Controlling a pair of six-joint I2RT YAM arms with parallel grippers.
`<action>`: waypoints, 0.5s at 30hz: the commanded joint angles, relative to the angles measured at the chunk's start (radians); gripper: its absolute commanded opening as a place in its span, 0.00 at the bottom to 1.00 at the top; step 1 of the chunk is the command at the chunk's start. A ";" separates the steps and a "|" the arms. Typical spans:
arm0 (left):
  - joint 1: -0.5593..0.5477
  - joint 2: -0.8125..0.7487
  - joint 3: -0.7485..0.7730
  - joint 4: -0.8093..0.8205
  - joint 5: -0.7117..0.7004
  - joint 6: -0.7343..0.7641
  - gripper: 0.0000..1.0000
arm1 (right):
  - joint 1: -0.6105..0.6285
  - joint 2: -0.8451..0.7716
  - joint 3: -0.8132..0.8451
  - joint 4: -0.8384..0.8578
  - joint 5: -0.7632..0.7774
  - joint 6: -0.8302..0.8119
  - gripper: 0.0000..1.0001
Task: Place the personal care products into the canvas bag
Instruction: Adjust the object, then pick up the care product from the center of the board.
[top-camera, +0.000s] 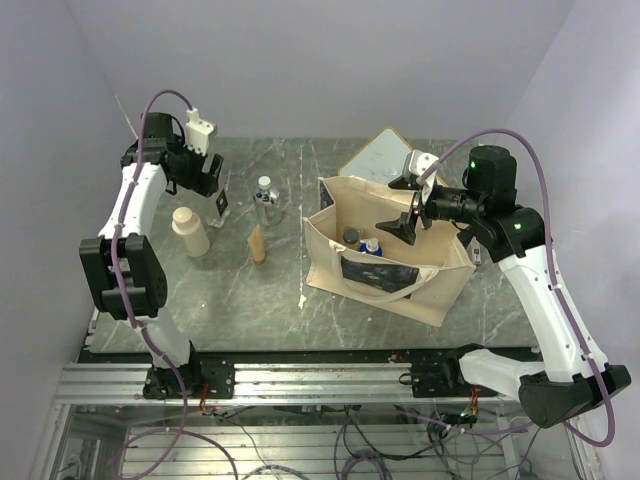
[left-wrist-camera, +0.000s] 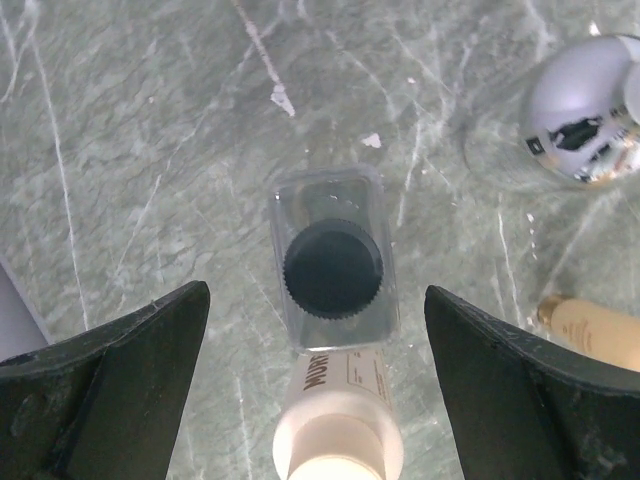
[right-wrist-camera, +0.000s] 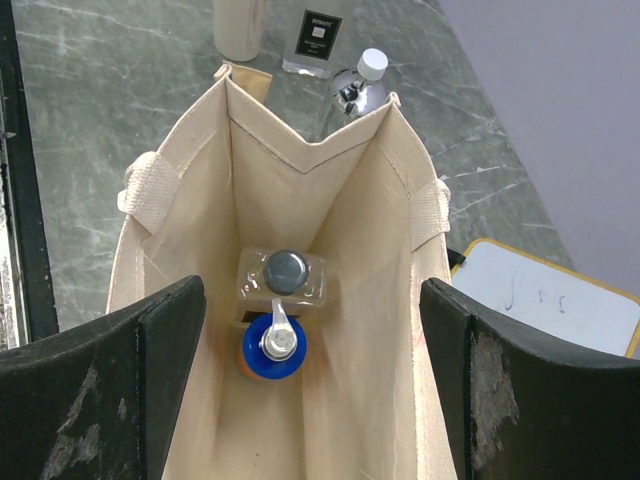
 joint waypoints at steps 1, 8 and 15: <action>-0.039 0.018 -0.017 0.085 -0.154 -0.144 0.99 | -0.007 -0.004 0.014 0.011 -0.017 0.012 0.88; -0.072 0.037 -0.032 0.105 -0.202 -0.211 0.84 | -0.007 -0.008 0.018 0.010 -0.013 0.026 0.88; -0.073 0.036 -0.036 0.097 -0.264 -0.256 0.62 | -0.008 -0.021 0.008 0.013 -0.010 0.028 0.89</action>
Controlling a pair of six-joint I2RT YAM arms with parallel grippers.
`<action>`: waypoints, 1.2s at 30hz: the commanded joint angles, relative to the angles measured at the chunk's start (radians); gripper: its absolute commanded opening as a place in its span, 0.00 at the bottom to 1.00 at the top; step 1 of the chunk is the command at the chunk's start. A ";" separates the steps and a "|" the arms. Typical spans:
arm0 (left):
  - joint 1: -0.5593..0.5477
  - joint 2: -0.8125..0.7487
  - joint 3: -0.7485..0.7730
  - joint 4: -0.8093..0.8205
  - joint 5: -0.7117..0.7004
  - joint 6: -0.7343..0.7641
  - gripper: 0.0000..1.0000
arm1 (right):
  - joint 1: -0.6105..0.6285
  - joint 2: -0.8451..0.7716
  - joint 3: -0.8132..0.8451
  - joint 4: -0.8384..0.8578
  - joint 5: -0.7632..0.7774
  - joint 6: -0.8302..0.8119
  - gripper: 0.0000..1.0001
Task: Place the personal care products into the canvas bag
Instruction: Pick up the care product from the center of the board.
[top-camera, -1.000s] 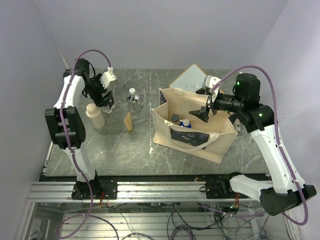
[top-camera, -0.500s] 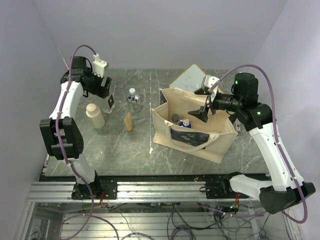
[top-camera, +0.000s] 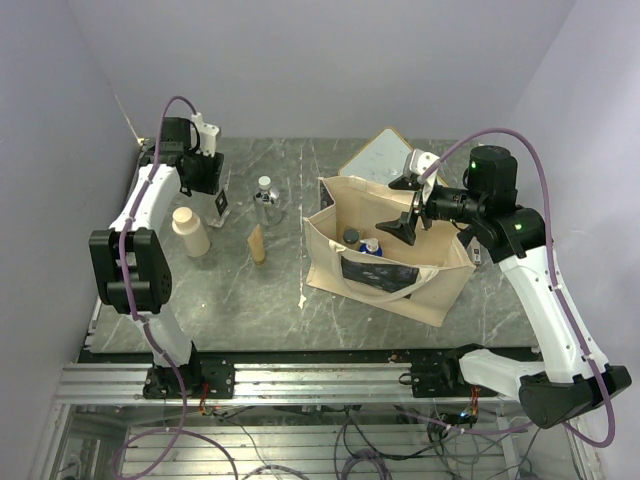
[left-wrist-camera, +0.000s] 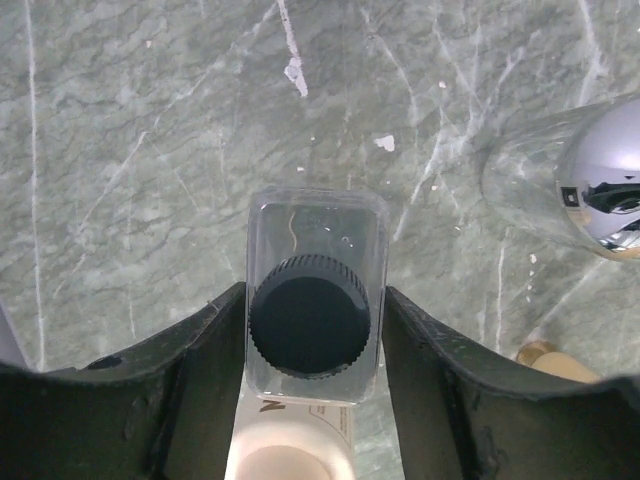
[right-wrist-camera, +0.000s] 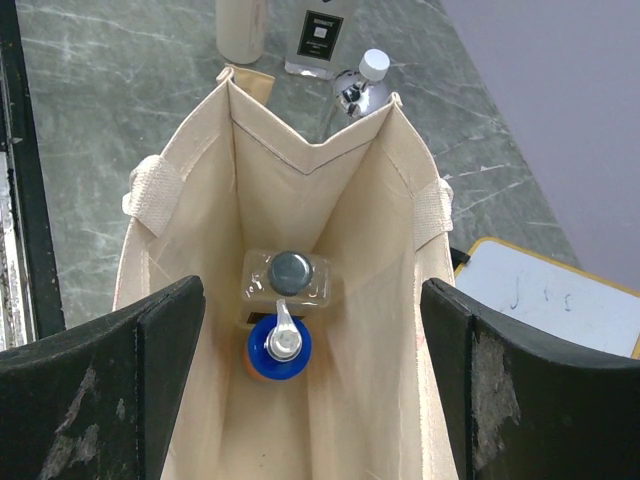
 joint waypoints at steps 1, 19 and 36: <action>-0.003 -0.004 0.005 0.020 -0.055 -0.047 0.58 | -0.007 -0.019 0.008 0.013 -0.010 0.009 0.89; -0.205 -0.454 0.076 -0.233 -0.103 -0.079 0.07 | -0.005 0.062 0.128 -0.036 0.002 0.008 0.89; -0.352 -0.772 -0.168 -0.367 0.228 -0.090 0.07 | 0.005 0.165 0.222 -0.015 -0.001 0.031 0.89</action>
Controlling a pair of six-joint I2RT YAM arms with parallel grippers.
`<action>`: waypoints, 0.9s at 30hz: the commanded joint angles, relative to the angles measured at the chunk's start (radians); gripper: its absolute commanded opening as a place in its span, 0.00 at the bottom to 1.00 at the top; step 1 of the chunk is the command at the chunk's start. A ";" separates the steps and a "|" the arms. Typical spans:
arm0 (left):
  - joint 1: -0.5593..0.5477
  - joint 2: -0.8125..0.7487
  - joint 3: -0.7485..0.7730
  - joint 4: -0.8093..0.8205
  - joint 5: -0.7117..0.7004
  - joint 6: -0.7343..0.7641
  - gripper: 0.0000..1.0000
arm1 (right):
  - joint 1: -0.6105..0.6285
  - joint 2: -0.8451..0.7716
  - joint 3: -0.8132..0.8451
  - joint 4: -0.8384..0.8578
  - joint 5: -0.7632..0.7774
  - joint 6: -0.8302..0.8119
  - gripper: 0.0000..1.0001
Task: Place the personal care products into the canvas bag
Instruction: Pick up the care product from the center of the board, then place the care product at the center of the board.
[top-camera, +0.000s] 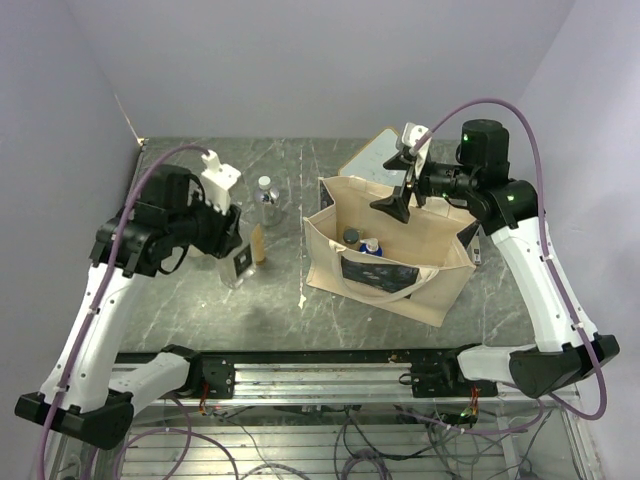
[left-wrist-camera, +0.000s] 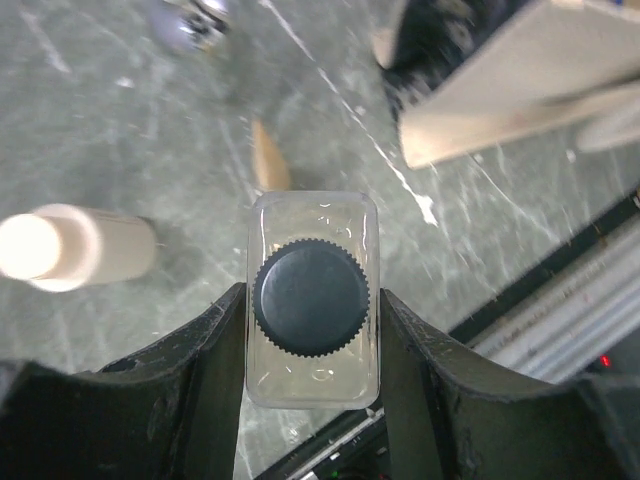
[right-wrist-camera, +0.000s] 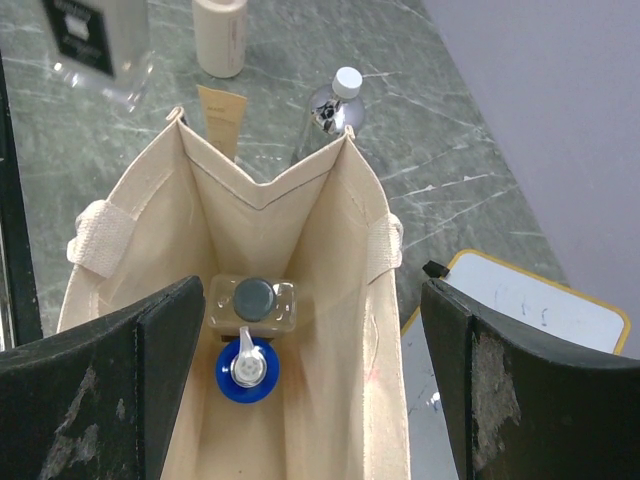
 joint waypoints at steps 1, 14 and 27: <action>-0.076 -0.034 -0.079 0.084 0.131 0.021 0.07 | 0.004 0.013 0.040 0.023 -0.013 0.023 0.89; -0.279 -0.019 -0.360 0.394 -0.079 0.012 0.07 | 0.006 0.025 0.058 0.023 -0.026 0.049 0.89; -0.294 -0.087 -0.544 0.541 -0.129 0.031 0.12 | 0.010 0.048 0.060 0.020 -0.047 0.049 0.89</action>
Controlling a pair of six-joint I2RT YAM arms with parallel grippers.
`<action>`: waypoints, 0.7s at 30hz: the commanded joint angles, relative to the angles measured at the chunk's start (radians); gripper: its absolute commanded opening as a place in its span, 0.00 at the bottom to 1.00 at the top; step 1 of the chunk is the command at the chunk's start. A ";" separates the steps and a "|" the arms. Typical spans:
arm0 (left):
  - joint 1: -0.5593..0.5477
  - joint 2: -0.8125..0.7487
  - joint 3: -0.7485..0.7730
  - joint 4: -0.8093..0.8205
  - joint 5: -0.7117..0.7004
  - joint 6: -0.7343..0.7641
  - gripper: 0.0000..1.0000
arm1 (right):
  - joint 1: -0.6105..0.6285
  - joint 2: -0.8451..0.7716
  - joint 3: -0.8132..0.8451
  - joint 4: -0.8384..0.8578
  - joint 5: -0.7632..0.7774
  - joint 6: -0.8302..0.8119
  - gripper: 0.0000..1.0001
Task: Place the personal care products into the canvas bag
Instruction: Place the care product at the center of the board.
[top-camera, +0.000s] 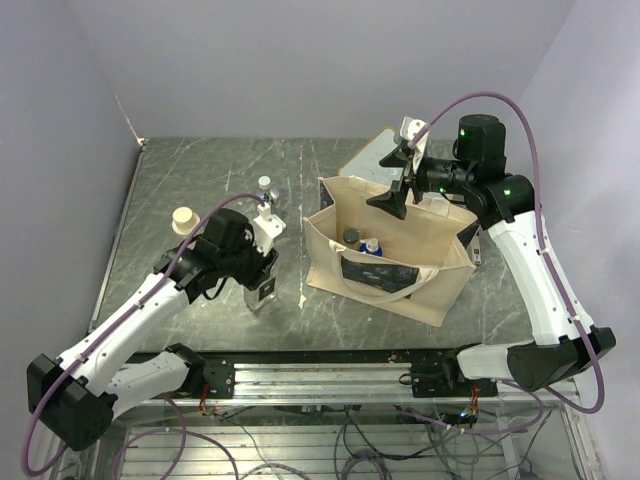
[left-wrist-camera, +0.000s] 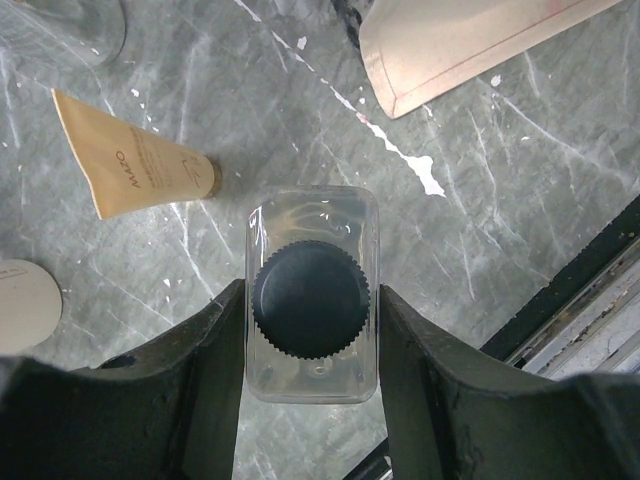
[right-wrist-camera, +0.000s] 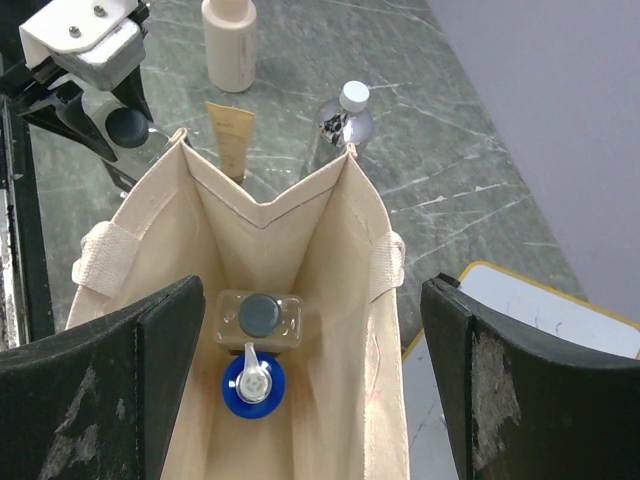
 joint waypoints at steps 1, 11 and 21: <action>-0.007 -0.050 -0.012 0.148 -0.014 0.036 0.14 | 0.005 0.007 0.018 0.009 -0.027 0.009 0.89; 0.004 -0.080 -0.037 0.120 0.013 0.110 0.43 | 0.013 -0.008 -0.011 0.010 -0.025 -0.001 0.89; 0.003 -0.113 -0.043 0.065 0.020 0.190 0.69 | 0.025 0.008 0.001 0.012 -0.026 0.013 0.89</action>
